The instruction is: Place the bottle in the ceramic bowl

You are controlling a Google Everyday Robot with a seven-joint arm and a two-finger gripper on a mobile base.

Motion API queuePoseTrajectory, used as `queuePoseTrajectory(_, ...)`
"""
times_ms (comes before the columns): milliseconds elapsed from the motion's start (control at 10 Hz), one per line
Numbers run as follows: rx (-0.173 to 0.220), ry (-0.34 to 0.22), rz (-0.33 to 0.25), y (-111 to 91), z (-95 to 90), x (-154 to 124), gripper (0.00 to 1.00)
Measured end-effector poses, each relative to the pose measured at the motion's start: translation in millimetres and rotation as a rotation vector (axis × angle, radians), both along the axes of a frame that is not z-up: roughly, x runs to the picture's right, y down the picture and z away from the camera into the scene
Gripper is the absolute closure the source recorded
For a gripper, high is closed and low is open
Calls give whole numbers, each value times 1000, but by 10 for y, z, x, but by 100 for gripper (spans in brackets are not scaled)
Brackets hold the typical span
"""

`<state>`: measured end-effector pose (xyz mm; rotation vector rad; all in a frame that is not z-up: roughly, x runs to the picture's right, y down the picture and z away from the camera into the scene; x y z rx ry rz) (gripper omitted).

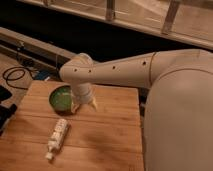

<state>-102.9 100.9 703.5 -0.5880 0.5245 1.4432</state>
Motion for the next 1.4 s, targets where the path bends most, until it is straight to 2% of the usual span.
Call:
queuePoseTrajectory(1100, 3, 1, -2, 3, -2, 3, 35)
queuePoseTrajectory(1200, 14, 2, -8, 18, -3, -3, 35)
queuePoseTrajectory(1400, 43, -30, -14, 102, -45, -237, 35)
